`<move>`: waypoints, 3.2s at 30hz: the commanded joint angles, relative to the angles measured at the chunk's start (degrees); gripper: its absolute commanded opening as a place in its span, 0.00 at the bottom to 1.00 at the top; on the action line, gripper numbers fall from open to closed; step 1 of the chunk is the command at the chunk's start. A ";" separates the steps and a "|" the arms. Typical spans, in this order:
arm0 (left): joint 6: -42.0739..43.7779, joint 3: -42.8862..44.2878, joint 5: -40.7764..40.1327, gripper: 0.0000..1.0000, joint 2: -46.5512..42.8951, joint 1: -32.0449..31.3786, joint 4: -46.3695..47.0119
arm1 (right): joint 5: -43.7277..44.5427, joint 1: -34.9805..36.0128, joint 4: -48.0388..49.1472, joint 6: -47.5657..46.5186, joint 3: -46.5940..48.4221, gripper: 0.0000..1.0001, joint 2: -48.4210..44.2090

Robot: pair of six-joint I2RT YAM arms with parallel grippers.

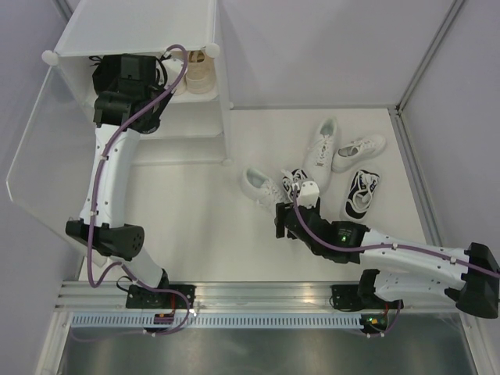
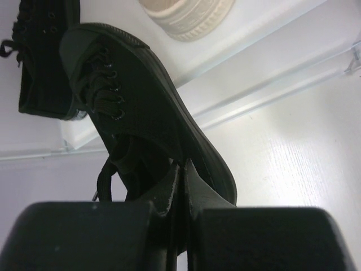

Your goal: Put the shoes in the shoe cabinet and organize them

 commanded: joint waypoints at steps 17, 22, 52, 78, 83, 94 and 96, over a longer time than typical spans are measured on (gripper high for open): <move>17.59 0.65 8.03 0.02 3.00 3.86 20.36 | 1.41 0.16 0.83 -3.93 7.62 0.79 8.19; 13.55 -3.91 11.72 0.02 0.72 3.86 21.15 | 1.41 0.16 2.05 -4.45 7.53 0.79 10.21; 5.44 -14.56 0.89 0.02 -1.75 6.32 29.94 | -4.30 0.16 12.52 -13.24 12.36 0.79 13.20; -6.92 -17.80 2.16 0.27 -3.33 7.81 35.22 | -4.22 0.07 11.99 -11.93 10.96 0.79 14.96; -11.67 -17.37 -0.32 0.53 -3.77 7.81 35.13 | -4.13 0.16 12.08 -11.49 9.56 0.79 13.56; -23.01 -12.28 1.01 0.88 -5.52 7.81 35.13 | -3.34 0.16 11.90 -11.05 8.41 0.79 12.68; -25.11 -11.57 -0.04 0.90 -6.23 7.81 35.13 | -3.16 0.16 11.90 -11.05 8.15 0.79 12.59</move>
